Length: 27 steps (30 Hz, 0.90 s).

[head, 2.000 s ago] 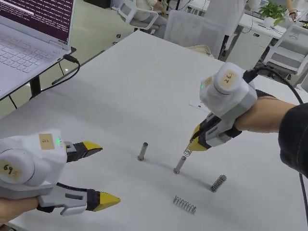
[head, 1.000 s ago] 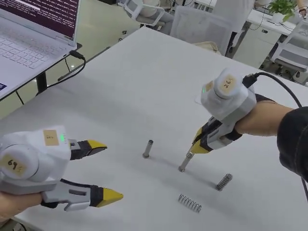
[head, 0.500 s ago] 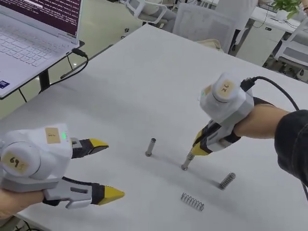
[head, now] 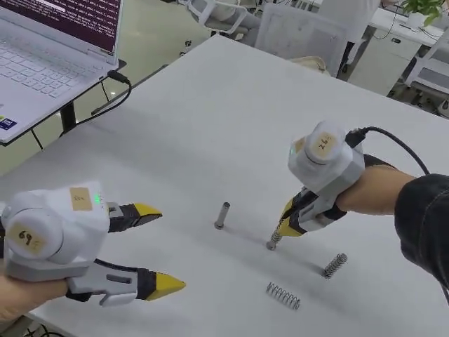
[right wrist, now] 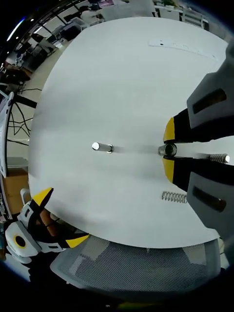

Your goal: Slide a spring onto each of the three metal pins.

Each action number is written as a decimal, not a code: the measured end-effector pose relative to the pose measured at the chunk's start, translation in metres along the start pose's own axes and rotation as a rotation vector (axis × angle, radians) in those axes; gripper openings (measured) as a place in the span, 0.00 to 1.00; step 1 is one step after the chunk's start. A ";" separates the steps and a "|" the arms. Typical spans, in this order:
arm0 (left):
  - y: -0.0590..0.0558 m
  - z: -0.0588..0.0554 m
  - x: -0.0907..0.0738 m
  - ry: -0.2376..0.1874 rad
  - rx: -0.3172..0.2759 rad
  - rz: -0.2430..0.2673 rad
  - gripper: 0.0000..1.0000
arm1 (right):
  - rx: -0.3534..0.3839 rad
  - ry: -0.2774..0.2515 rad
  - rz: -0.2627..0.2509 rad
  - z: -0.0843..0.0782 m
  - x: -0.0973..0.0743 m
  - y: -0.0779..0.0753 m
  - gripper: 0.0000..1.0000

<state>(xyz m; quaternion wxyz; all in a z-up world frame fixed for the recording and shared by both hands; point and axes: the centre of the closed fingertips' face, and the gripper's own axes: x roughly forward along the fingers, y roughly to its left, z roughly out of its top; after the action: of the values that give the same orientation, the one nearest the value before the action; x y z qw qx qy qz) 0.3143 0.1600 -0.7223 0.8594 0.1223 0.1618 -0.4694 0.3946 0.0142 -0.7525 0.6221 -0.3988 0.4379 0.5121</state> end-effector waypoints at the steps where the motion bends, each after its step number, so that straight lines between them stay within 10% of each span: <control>1: 0.000 0.000 0.000 0.001 0.000 0.000 0.59 | 0.001 0.000 0.000 0.000 0.001 0.000 0.08; 27: 0.002 -0.001 0.001 0.006 0.001 -0.001 0.58 | 0.009 0.005 0.007 -0.003 0.014 0.001 0.08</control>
<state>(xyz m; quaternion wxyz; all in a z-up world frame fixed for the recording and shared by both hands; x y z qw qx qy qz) 0.3161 0.1608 -0.7232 0.8586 0.1240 0.1644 -0.4695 0.3948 0.0152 -0.7673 0.6209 -0.3957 0.4433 0.5113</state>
